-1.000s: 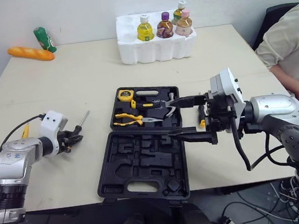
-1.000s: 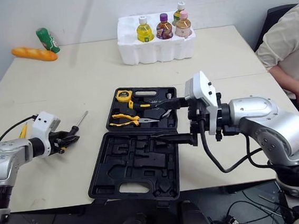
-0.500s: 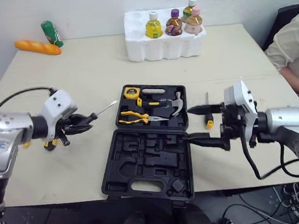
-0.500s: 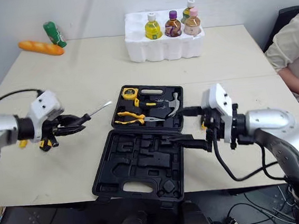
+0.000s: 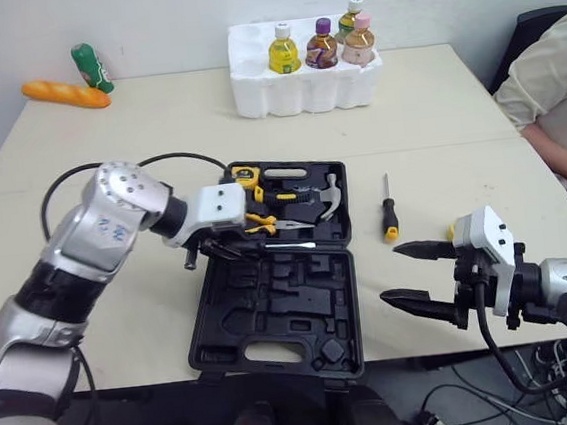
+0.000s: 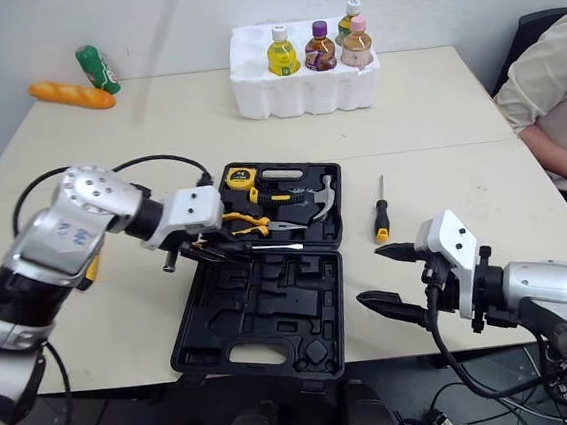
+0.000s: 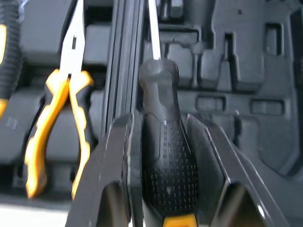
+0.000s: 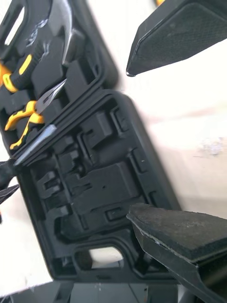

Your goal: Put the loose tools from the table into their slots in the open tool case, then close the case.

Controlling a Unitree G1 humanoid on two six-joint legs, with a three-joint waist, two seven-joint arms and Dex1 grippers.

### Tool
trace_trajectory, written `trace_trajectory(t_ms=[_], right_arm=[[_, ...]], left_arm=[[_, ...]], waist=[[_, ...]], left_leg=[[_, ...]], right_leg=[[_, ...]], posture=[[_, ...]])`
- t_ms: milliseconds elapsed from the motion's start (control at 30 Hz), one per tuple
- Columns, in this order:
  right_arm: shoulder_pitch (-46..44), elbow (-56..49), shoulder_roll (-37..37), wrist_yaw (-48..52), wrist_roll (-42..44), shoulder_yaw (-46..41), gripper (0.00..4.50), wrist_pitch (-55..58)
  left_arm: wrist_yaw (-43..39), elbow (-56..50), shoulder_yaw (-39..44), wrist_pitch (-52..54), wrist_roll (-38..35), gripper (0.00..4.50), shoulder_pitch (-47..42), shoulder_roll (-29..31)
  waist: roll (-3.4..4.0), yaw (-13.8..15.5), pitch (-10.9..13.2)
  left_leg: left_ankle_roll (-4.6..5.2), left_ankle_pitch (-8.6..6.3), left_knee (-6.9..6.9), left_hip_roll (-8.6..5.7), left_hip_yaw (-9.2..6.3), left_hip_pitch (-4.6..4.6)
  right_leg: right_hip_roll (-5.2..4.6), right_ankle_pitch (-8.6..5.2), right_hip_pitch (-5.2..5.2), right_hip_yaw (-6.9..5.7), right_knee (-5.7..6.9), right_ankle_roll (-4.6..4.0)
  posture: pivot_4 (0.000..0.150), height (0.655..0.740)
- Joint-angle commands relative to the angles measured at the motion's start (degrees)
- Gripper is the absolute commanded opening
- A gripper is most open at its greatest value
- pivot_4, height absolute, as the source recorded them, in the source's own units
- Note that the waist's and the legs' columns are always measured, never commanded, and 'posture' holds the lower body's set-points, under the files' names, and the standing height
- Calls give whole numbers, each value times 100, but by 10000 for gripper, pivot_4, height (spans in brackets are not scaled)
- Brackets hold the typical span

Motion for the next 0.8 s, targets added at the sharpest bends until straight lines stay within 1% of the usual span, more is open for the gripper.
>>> trace_trajectory(t_ms=[33,333,567,667,733,767,800], right_arm=[[51,-267,64,-165,10,-149,45000,-128],[245,-383,170,-391,42,-191,45000,-147],[219,-361,177,-471,63,-177,45000,-149],[206,-354,176,-483,69,-168,45000,-152],[205,-357,173,-483,81,-163,45000,-149],[206,-359,172,-482,85,-157,45000,-146],[212,-361,169,-479,89,-153,45000,-141]], left_arm=[[-84,175,-156,-480,437,10427,-176,-142],[-233,520,-233,-1088,959,10427,-144,-383],[-243,713,-193,-1299,1189,10427,-132,-603],[-269,663,-116,-1222,1146,10427,-89,-660],[-360,623,-61,-1210,1110,20586,-93,-602],[-424,610,-25,-1256,1076,23434,-105,-557],[-497,591,21,-1263,1025,27867,-118,-522]], waist=[[-1,0,0],[-1,19,1],[-1,28,0],[-1,30,0],[-1,32,0],[-1,31,0],[-1,30,0]], left_leg=[[0,0,4,0,0,-1],[-2,0,40,1,-2,-12],[32,-19,57,0,-3,-15],[32,-19,61,0,-3,-15],[32,-19,62,0,-3,-16],[32,-19,62,0,-3,-16],[32,-19,62,0,-2,-16]], right_leg=[[0,0,0,0,1,0],[-2,1,-1,1,3,2],[-4,2,1,0,19,4],[-4,3,2,0,22,5],[-4,3,2,0,22,6],[-4,3,2,0,22,6],[-4,3,2,0,22,6]], posture=[[1500,7367],[1500,7367],[1500,7367],[1500,7367],[1500,7367],[1500,7367],[1500,7367]])
